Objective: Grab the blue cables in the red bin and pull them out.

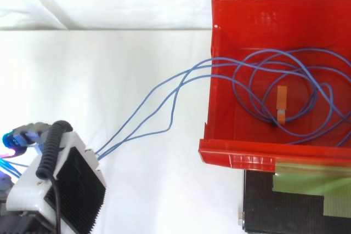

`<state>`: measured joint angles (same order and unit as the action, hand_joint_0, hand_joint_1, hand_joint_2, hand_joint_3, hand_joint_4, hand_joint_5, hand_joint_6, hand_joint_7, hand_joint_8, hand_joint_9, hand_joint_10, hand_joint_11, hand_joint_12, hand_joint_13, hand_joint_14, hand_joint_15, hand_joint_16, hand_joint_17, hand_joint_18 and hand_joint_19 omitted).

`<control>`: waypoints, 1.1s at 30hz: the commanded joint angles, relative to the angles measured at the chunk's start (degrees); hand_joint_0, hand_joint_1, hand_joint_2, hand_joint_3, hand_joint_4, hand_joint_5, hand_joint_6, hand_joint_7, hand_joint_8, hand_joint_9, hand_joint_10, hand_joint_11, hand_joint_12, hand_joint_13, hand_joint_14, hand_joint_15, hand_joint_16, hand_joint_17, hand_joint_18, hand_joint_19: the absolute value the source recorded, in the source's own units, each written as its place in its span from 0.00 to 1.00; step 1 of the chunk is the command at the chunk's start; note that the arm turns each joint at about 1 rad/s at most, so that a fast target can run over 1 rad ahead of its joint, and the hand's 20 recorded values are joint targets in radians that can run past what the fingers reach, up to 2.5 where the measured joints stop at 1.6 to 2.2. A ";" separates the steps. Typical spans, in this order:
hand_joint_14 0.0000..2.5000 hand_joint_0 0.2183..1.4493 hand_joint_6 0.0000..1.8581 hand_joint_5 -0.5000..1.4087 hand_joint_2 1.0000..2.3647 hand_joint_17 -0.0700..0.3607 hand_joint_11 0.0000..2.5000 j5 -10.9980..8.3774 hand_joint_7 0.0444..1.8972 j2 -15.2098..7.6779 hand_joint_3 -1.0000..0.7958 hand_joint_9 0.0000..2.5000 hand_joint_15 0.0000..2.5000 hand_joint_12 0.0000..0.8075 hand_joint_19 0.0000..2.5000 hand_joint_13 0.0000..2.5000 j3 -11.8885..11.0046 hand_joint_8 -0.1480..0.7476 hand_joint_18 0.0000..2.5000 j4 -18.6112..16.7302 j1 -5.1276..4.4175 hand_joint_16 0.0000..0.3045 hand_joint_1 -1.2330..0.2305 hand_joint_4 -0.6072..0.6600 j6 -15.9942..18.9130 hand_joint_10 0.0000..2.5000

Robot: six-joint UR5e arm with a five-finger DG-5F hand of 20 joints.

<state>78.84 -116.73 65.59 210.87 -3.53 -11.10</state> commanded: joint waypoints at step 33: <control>0.01 0.54 0.42 0.73 0.00 0.36 0.35 -2.29 0.28 -1.83 0.00 0.35 0.29 0.36 0.42 0.29 0.07 0.36 0.25 -7.75 -1.48 0.13 0.24 0.48 15.71 0.01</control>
<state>76.97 -118.31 65.65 206.20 -4.73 5.25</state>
